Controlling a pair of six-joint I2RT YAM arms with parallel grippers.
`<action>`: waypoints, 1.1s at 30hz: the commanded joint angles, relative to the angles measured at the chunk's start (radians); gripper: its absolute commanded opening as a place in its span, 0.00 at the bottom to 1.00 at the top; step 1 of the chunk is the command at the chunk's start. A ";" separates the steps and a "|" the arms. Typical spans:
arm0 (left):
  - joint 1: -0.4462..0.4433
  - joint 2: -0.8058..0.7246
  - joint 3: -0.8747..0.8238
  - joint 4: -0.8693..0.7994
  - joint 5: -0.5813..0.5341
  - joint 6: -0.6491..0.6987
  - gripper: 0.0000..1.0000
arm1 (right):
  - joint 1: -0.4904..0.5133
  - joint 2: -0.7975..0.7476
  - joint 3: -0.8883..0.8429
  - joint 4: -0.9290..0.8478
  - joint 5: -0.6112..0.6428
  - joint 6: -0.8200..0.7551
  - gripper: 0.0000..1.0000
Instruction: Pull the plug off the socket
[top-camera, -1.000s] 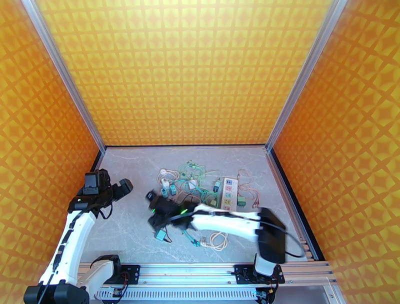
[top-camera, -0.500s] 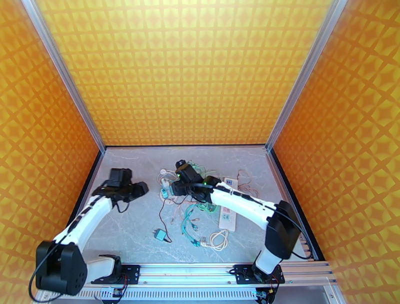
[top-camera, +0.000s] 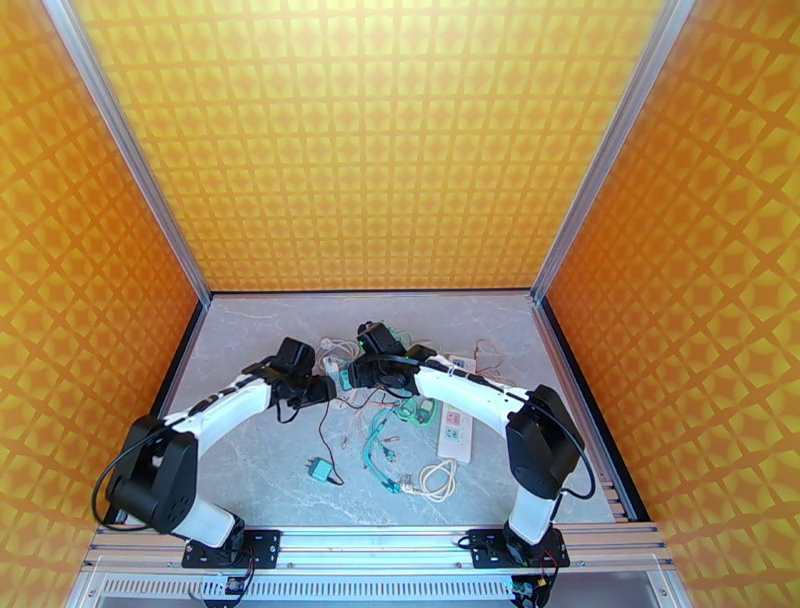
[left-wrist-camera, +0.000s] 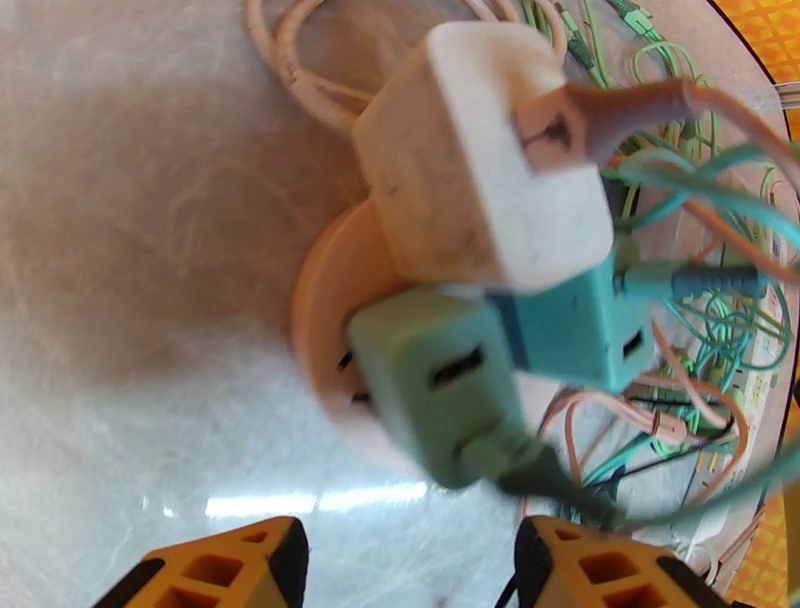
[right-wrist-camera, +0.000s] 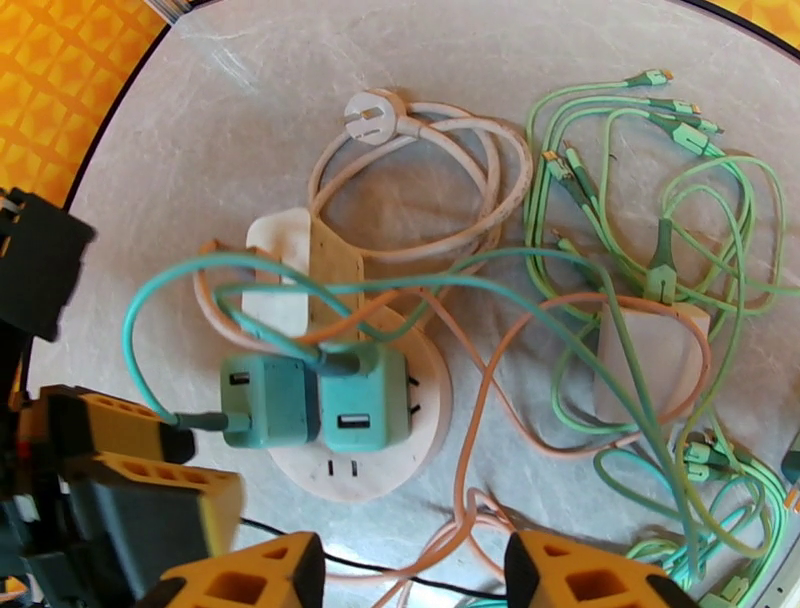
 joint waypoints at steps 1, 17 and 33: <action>-0.014 0.039 0.059 0.008 -0.058 -0.018 0.59 | -0.011 0.015 0.022 0.025 -0.037 0.009 0.52; -0.012 0.169 0.171 -0.143 -0.212 0.064 0.35 | -0.015 0.114 0.045 0.110 -0.194 0.056 0.46; -0.015 0.174 0.174 -0.146 -0.204 0.072 0.26 | -0.032 0.230 0.009 0.313 -0.244 0.244 0.38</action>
